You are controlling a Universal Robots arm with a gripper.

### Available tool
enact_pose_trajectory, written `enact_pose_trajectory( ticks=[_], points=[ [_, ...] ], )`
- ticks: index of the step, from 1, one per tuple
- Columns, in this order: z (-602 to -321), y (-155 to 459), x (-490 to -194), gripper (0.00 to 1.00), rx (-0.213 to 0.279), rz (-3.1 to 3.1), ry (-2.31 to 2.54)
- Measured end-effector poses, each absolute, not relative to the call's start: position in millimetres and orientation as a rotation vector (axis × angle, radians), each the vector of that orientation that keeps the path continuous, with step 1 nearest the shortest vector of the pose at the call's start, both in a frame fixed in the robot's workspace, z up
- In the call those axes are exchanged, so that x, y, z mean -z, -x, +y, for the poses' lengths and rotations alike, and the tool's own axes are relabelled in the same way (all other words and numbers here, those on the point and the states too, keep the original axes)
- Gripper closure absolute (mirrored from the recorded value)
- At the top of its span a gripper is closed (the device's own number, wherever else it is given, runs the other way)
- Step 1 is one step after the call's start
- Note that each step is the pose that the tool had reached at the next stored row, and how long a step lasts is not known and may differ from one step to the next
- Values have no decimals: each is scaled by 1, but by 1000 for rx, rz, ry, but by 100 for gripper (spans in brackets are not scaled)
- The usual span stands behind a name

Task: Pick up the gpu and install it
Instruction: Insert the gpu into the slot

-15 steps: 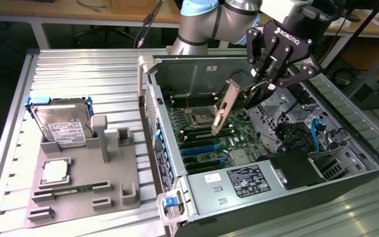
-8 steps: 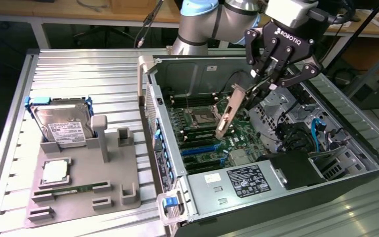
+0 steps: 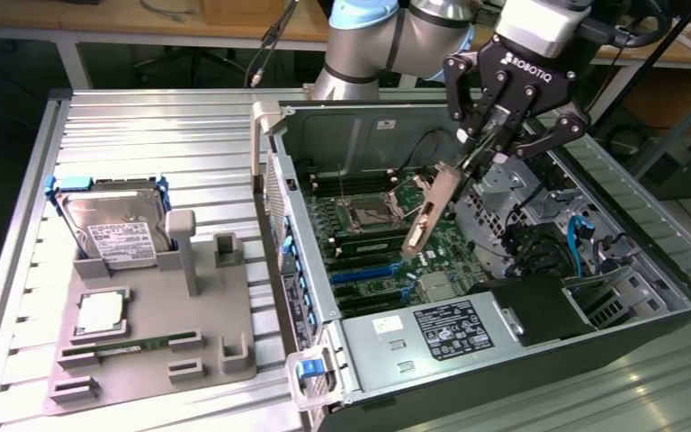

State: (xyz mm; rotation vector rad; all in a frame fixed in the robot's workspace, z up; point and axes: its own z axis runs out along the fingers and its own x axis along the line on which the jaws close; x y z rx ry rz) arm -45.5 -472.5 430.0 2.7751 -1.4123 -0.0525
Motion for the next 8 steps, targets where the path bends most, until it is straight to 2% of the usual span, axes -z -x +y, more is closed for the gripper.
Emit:
enact_pose_trajectory(
  ticks=[8],
  points=[
    [-472,45,-430,73,50,-1265,-2843]
  ],
)
